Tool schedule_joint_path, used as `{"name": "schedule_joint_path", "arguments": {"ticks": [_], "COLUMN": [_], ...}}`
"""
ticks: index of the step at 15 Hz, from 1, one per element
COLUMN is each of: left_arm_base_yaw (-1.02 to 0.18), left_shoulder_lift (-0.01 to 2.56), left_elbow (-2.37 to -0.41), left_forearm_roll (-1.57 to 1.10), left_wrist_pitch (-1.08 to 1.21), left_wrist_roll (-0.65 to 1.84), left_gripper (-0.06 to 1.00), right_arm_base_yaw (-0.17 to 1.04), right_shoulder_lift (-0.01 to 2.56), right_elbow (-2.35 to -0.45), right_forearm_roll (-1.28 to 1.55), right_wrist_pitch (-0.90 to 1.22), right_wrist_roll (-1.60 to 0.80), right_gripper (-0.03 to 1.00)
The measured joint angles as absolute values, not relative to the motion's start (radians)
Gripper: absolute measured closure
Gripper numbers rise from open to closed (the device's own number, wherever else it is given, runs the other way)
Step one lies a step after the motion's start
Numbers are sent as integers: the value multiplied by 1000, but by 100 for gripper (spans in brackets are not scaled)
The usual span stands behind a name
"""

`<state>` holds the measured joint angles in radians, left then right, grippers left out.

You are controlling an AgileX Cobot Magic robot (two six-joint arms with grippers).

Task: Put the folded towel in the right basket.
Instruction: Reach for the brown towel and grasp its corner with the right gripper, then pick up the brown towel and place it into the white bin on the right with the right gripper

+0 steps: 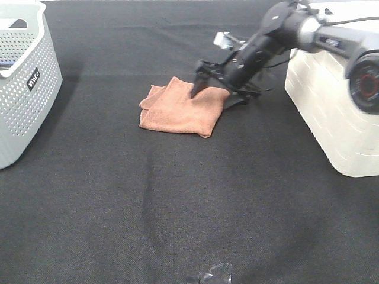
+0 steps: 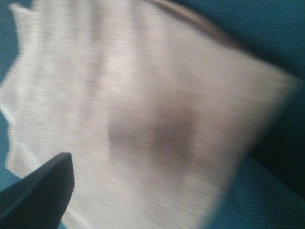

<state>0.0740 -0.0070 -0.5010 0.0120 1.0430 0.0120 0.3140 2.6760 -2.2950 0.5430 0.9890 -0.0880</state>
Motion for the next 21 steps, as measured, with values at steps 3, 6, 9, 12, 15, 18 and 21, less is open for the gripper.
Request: {"name": "schedule_joint_path", "arguments": {"ticks": [3,6,9,12,15,18,21], "left_arm_base_yaw": [74,74,74,74,74,74,74], "left_shoulder_lift": [-7,-7,-7,-7,-7,-7,-7], "left_elbow": [-501,-501,-501,-501,-501,-501,-501], "left_forearm_roll": [12,12,12,13,13,13,13], "left_wrist_pitch": [1043,1043,1043,1043,1043,1043,1043], "left_wrist_roll": [12,12,12,12,12,12,12], "left_gripper": [-5,-5,-5,-5,-5,-5,-5], "right_arm_base_yaw": [372,447,450,451,462,462,458], "right_shoulder_lift": [2690,2702,2713,2678,2569,2432,2266], "right_elbow": [-2303,-2303,-2298,-2288,-2314,-2372,-2387], "right_forearm_roll": [565,582,592,578,555,508,351], "right_wrist_pitch": [944,862,855,881,998,1021,1081], "right_wrist_roll": [-88,-89,-88,-105,-149,-189,-184], "right_gripper": [10,25,67,72,72,72,72]}}
